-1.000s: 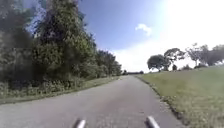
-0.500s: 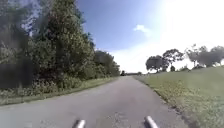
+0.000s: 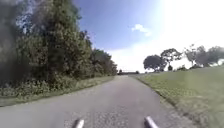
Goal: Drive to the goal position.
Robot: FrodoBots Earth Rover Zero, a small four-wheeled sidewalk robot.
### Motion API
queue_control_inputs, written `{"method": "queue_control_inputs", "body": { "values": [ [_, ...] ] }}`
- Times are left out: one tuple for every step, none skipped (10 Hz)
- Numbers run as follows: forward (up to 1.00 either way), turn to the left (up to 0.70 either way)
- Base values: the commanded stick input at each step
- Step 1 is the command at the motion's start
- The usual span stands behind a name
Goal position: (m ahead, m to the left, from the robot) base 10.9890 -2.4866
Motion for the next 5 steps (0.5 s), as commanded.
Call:
{"method": "queue_control_inputs", "body": {
  "values": [
    [0.7, 0.0],
    [0.7, 0.0],
    [0.7, 0.0],
    [0.7, 0.0],
    [0.7, 0.0]
  ]
}}
